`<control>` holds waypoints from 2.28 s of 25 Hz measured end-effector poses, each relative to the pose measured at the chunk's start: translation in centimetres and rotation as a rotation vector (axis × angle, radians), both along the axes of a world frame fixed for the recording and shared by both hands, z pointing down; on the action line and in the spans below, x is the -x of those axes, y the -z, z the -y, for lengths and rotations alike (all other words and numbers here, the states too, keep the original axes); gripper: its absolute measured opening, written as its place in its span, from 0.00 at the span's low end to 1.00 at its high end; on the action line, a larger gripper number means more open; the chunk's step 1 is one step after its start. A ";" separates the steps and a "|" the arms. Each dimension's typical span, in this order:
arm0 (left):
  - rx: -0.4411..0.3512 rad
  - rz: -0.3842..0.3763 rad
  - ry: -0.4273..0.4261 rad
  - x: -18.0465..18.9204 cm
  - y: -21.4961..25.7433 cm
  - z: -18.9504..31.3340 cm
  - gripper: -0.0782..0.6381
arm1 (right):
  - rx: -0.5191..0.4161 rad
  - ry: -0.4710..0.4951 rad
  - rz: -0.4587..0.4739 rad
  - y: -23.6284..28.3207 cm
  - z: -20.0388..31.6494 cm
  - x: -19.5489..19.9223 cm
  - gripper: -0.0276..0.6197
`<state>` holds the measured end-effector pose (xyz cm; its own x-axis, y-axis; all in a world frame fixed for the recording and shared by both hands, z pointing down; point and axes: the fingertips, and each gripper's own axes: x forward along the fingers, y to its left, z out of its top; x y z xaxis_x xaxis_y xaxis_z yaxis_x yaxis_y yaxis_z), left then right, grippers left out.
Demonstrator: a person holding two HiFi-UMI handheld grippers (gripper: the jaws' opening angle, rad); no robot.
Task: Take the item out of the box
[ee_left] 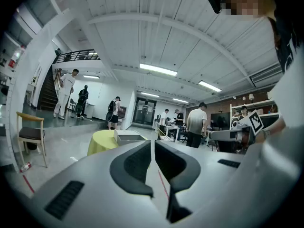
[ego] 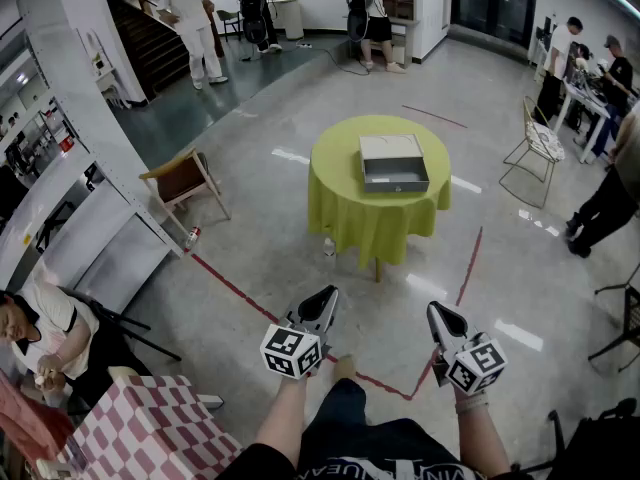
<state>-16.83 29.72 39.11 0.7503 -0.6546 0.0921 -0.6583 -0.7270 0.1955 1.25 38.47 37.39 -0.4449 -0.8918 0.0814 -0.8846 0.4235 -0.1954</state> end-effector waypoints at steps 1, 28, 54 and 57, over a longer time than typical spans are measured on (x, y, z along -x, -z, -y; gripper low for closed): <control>0.006 0.000 -0.006 -0.2 -0.2 0.5 0.15 | 0.010 -0.007 0.004 -0.3 0.4 -0.2 0.05; 0.028 0.006 -0.147 -4.3 -1.8 21.4 0.15 | 0.095 -0.095 0.080 -3.8 21.7 -1.8 0.05; 0.095 0.038 -0.069 -12.6 -5.4 33.1 0.15 | 0.189 0.152 -0.017 -7.3 36.7 -7.0 0.05; 0.102 0.044 -0.052 -13.5 -5.9 34.6 0.15 | 0.201 0.192 -0.029 -8.0 38.5 -7.6 0.05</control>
<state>-3.33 -4.87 45.05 0.7766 -0.6007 0.1899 -0.6300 -0.7382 0.2414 8.84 0.01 45.39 -0.5988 -0.7564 0.2633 -0.7986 0.5391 -0.2677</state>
